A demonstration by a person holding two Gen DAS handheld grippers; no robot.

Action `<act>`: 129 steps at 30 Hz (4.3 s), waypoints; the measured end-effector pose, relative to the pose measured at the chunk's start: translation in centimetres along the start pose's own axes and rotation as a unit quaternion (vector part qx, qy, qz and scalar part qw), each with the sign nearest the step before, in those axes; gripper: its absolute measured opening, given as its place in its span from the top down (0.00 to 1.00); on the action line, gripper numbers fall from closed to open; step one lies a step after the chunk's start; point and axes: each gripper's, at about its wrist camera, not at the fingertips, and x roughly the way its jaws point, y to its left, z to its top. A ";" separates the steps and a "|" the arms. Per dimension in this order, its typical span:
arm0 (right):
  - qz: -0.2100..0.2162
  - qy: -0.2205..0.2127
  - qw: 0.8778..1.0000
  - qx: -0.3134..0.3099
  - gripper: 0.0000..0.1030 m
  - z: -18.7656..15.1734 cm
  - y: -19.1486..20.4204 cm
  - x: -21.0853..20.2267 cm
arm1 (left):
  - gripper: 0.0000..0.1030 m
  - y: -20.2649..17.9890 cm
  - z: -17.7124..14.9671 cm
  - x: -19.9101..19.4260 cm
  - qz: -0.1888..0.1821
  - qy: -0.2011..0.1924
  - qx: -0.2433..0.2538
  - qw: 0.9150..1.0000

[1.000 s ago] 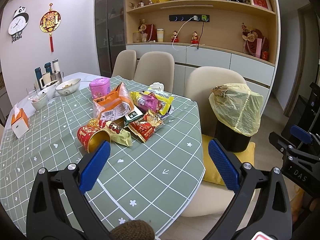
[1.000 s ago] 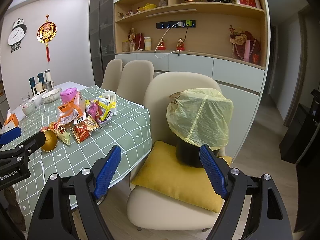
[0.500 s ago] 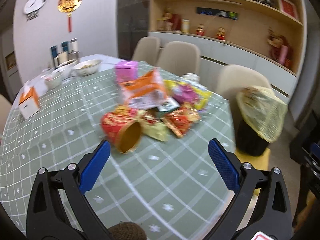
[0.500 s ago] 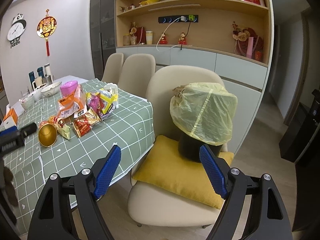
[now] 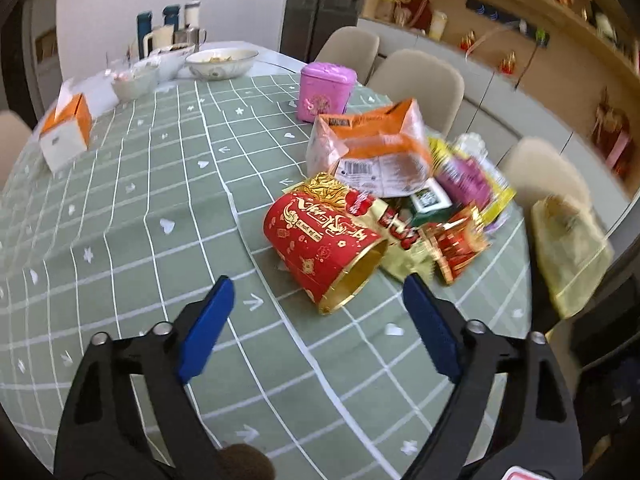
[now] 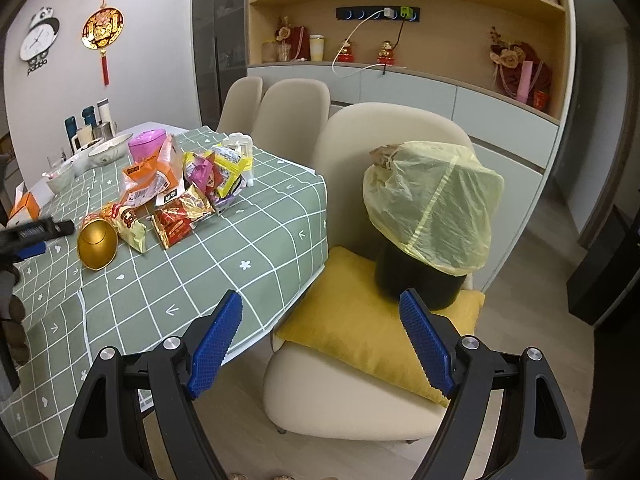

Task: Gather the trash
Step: 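Grasp the red paper cup with the left gripper while the right grasps the gold wrapper, then lift the cup and wrapper and carry both toward the yellow-lined bin, then lower both items into the bin and open both grippers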

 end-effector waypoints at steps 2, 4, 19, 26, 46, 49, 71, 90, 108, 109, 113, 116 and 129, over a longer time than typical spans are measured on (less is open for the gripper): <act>0.003 0.002 1.000 -0.009 0.25 0.4 -0.2 0.6 | 0.33 -0.3 -0.1 1.2 0.026 0.005 0.015 1.000; 0.008 0.006 1.000 -0.023 0.25 0.8 -0.4 1.3 | 0.36 0.1 0.0 2.3 0.037 0.016 0.002 0.999; 0.233 0.043 0.960 -0.151 0.36 6.7 11.1 8.2 | 0.94 5.1 2.6 -0.2 0.002 0.030 -0.041 0.999; 0.293 0.081 0.924 -0.231 0.42 10.0 21.8 13.7 | 0.94 8.6 1.8 -1.6 -0.028 0.032 -0.058 0.997; 0.308 0.151 0.914 -0.217 0.84 9.5 25.5 16.2 | 0.50 10.4 -0.4 -3.3 -0.126 0.042 -0.036 0.990; 0.279 0.134 0.932 -0.189 0.84 10.0 22.7 14.7 | 0.48 10.2 -0.5 -3.2 -0.121 0.041 -0.047 0.991; 0.189 0.106 0.969 -0.120 0.84 7.8 13.5 11.1 | 0.46 7.8 -3.1 -2.1 -0.167 0.102 -0.036 0.980; 0.204 0.104 0.964 -0.134 0.84 6.8 13.7 9.7 | 0.34 7.0 -1.5 0.9 -0.086 0.003 0.112 0.990; 0.148 0.024 0.985 -0.090 0.84 12.4 4.5 7.5 | 0.39 -2.2 8.2 -3.8 -0.183 -0.060 0.059 0.979; 0.144 0.021 0.986 -0.086 0.84 12.8 3.6 7.5 | 0.39 -4.2 9.1 -3.8 -0.194 -0.067 0.066 0.976; 0.110 -0.001 0.992 -0.065 0.84 14.7 -2.0 7.2 | 0.39 -11.0 11.8 -3.1 -0.234 -0.073 0.084 0.966; 0.086 -0.011 0.995 -0.049 0.84 15.9 -5.9 7.4 | 0.39 -17.2 13.7 -2.6 -0.272 -0.073 0.105 0.954; -0.017 -0.024 0.999 0.030 0.84 17.5 -26.8 11.4 | 0.39 -45.8 15.1 6.6 -0.370 0.002 0.208 0.905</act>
